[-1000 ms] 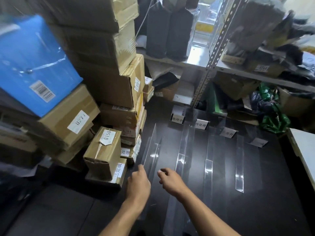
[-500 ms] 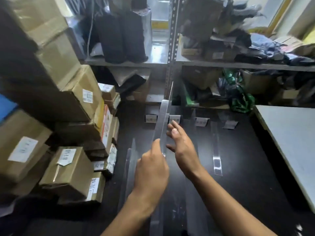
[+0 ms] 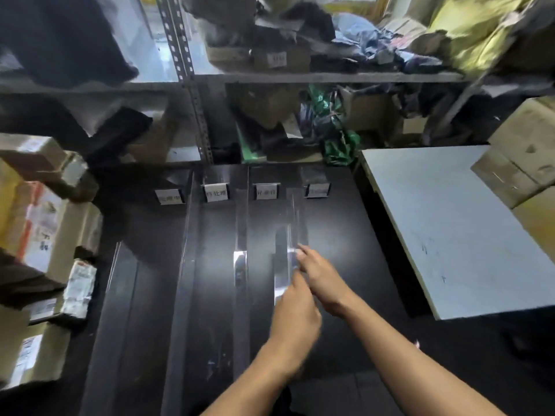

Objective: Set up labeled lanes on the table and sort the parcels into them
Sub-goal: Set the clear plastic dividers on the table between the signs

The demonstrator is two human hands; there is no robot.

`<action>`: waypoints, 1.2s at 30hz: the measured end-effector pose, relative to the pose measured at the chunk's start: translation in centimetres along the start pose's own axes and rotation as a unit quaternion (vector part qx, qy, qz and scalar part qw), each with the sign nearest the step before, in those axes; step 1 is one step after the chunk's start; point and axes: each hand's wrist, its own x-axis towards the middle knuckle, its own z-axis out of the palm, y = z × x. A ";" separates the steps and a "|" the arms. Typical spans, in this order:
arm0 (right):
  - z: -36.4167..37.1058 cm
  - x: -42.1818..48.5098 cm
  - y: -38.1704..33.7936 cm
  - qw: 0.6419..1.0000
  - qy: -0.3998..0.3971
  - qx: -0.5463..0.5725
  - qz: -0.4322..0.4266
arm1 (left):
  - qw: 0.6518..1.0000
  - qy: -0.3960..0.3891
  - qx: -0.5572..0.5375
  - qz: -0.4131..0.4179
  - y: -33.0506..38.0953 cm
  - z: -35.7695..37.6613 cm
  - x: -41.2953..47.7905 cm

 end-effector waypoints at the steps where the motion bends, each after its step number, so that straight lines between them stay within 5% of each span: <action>1: -0.1 0.1 1.3 1.000 -0.007 -0.017 0.007 | 1.000 -0.007 0.009 -0.009 -0.2 1.1 0.1; 6: -0.7 1.4 6.1 0.997 -0.037 -0.042 0.047 | 0.998 -0.015 -0.001 -0.054 -1.8 5.1 0.6; 12: -3.9 5.7 8.2 0.985 0.149 -0.065 0.058 | 0.996 -0.012 -0.002 -0.087 -3.6 8.1 1.2; 16: -3.8 10.0 8.4 0.985 0.050 -0.108 0.128 | 0.993 -0.033 -0.034 -0.110 -4.1 10.2 1.6; 21: -2.8 13.2 7.3 0.981 -0.001 -0.163 0.106 | 0.993 -0.034 -0.042 -0.102 -4.5 12.3 2.2; 26: -2.3 14.2 7.5 0.958 0.031 -0.271 0.087 | 0.993 -0.041 -0.048 -0.100 -4.5 12.7 3.0; 36: -3.1 14.5 7.5 0.952 0.045 -0.294 0.071 | 0.993 -0.071 -0.079 -0.047 -4.2 13.0 3.5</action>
